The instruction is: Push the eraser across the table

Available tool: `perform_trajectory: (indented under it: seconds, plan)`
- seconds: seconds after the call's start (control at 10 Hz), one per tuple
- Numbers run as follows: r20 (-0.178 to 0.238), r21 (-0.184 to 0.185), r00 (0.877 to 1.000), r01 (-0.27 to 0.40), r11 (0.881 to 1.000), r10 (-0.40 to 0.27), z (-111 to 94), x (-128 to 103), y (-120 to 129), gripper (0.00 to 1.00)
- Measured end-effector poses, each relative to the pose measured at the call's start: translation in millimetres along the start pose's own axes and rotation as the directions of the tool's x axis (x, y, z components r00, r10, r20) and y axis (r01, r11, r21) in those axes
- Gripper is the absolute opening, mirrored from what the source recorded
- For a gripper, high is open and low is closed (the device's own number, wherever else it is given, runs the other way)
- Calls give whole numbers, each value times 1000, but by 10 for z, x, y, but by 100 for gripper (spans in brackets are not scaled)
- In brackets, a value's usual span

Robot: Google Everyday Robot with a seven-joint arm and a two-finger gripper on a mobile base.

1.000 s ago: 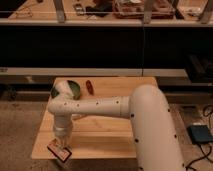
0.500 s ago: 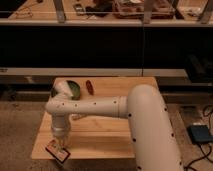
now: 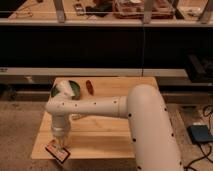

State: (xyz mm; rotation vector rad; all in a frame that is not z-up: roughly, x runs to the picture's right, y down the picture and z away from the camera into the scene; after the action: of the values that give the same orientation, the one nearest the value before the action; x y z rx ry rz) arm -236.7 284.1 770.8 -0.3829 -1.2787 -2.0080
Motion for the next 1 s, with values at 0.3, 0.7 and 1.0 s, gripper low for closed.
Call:
perform_trajectory:
  seconds: [0.3,0.7,1.0]
  plan:
    - [1,1,1000,0,1000,0,10,-2,0,61]
    - [1,1,1000,-1,1000,1,9,-3,2,80]
    - [3,10,1000,-4,1000,4,-3,-6,-29,80]
